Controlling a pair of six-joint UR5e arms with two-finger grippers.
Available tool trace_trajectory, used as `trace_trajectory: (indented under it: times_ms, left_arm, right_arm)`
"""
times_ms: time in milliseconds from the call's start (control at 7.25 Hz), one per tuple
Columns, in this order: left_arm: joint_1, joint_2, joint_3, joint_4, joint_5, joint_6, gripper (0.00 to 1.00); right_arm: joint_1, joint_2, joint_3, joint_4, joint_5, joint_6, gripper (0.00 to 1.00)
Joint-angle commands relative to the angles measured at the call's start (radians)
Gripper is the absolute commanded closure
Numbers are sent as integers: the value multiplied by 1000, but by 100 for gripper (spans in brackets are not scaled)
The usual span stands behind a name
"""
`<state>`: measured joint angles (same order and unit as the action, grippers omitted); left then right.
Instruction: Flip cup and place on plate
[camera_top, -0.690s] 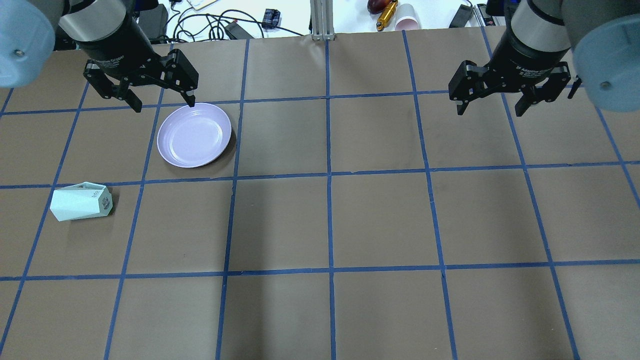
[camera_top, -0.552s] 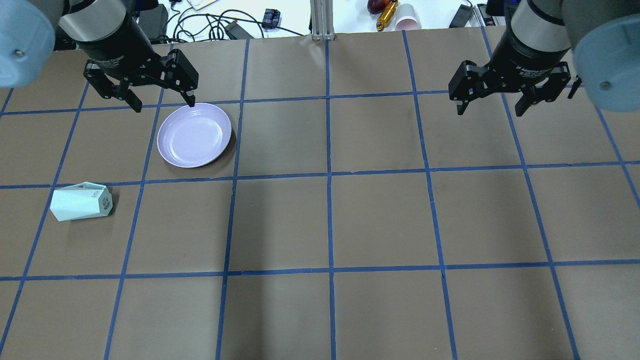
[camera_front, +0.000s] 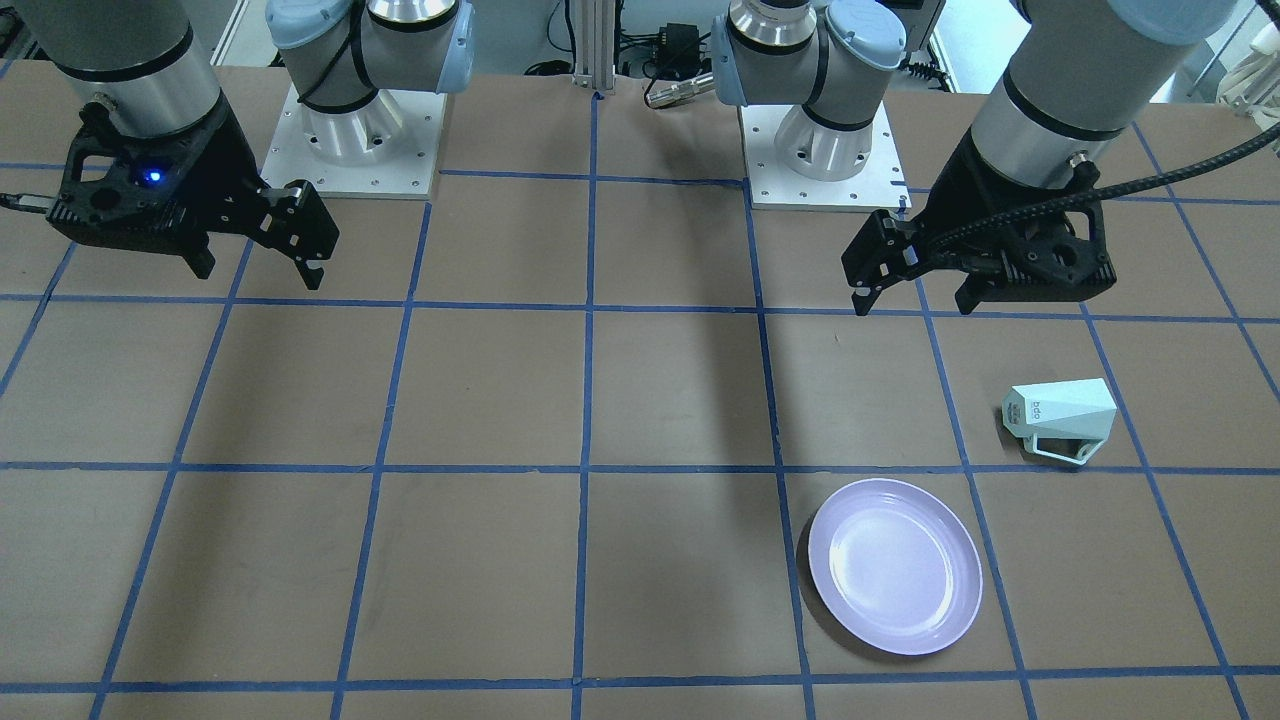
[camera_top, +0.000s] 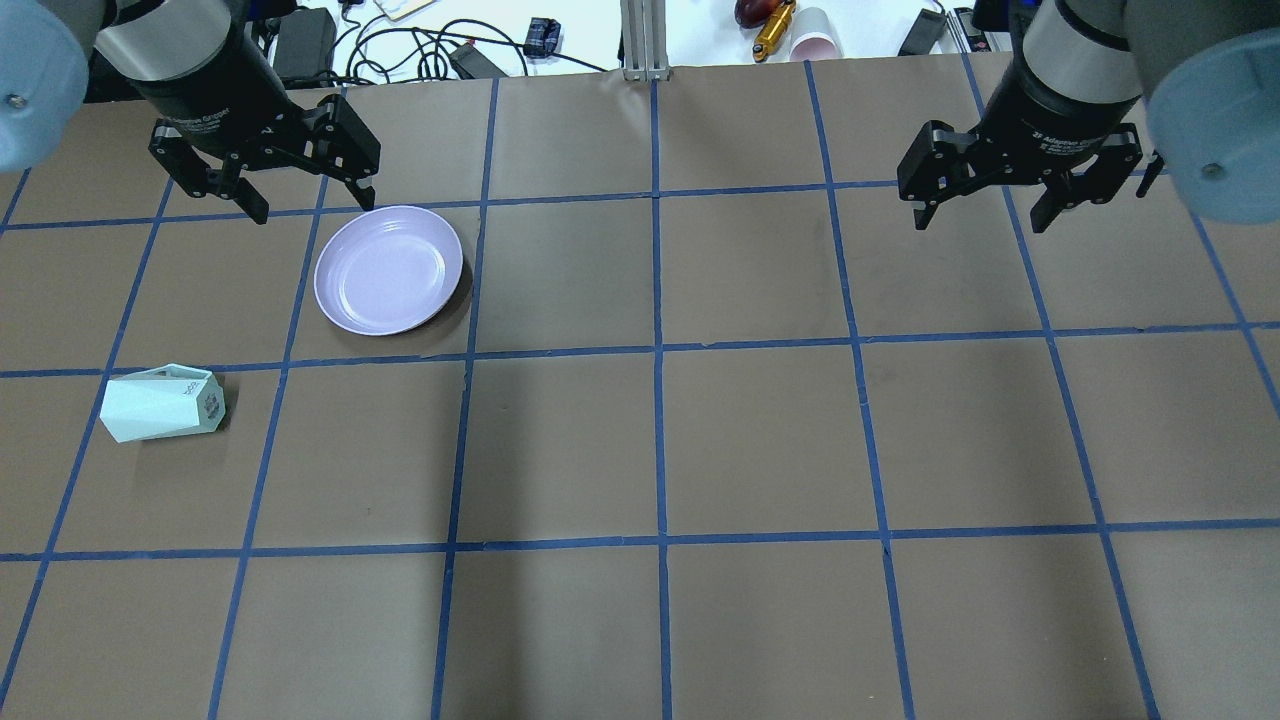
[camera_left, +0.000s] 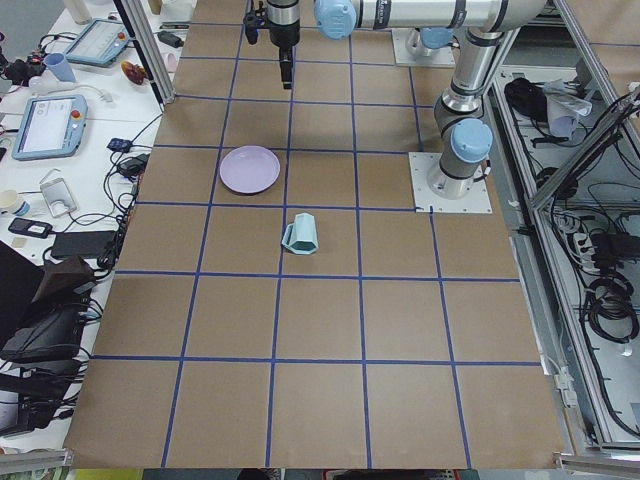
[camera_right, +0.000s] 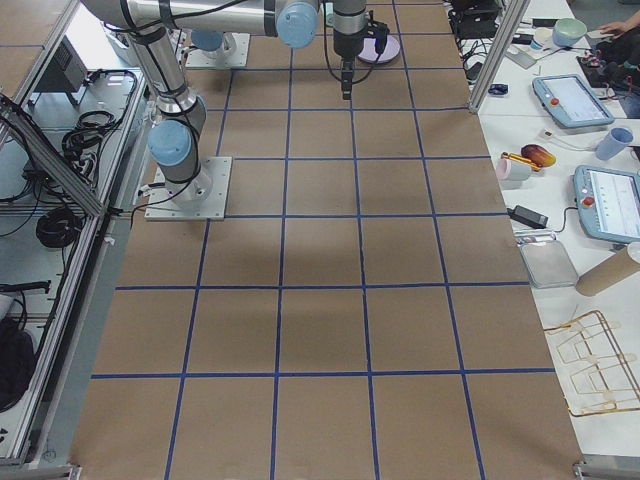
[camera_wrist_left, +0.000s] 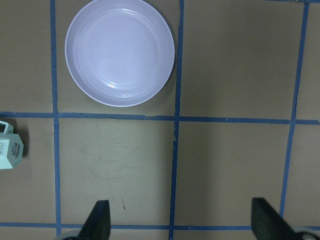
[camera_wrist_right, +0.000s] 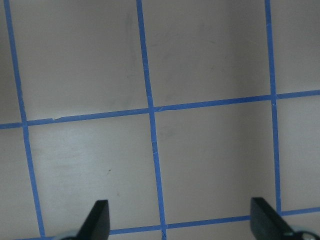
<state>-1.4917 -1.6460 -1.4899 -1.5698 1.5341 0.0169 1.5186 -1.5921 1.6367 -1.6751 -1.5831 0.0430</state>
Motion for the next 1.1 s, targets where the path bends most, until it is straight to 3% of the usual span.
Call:
trace_trajectory:
  times_ms: [0, 966]
  left_arm:
    - [1, 0, -3, 0, 0, 0, 0]
    - [-15, -8, -1, -3, -2, -8, 0]
  right_arm:
    - [0, 0, 0, 0, 0, 0, 0]
    - [0, 0, 0, 0, 0, 0, 0]
